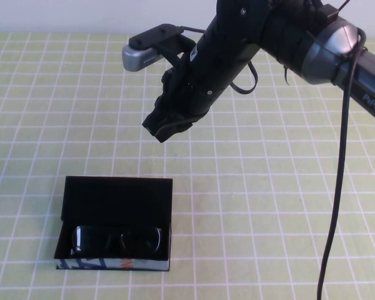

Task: Return glasses to glasses case
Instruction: Place the glasses in the glasses case, then close the glasses case

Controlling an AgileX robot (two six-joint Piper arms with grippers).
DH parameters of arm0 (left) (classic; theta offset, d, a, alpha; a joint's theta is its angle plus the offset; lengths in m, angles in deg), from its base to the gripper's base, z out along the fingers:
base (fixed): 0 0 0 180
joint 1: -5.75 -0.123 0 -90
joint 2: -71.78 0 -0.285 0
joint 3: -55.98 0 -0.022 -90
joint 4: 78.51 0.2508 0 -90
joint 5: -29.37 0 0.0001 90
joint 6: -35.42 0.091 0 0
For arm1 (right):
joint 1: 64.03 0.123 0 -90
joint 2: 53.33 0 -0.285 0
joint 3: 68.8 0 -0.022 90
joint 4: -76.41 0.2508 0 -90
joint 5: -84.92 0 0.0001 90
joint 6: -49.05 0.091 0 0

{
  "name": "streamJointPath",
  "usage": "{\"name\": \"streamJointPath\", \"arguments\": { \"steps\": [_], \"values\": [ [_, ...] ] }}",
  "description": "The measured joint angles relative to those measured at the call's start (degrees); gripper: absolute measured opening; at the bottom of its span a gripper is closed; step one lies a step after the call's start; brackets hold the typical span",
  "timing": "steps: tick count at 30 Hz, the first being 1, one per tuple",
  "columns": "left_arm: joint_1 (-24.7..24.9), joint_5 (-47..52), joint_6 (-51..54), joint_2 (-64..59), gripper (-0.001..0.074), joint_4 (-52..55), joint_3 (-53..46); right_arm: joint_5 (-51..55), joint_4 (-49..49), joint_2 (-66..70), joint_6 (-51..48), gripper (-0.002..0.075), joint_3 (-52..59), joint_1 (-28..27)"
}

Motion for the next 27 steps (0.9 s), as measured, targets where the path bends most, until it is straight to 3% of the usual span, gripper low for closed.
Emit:
{"name": "streamJointPath", "arguments": {
  "steps": [6,13,20,27],
  "values": [
    [0.0,16.5,1.1,-17.6,-0.0004,4.1,9.6,0.0,0.1,0.1,-0.1,-0.0011,0.0,-0.1],
    [0.0,34.3,19.1,-42.5,-0.0004,1.1,19.5,0.0,0.2,0.1,-0.1,-0.0011,0.0,-0.1],
    [0.0,34.8,39.3,-57.7,-0.0004,-10.8,20.9,0.0,0.2,0.1,-0.1,-0.0011,0.0,-0.6],
    [0.0,30.2,46.4,-62.4,-0.0004,-14.0,20.9,0.0,0.2,0.5,0.4,-0.0011,0.0,-2.4]
  ]
}}
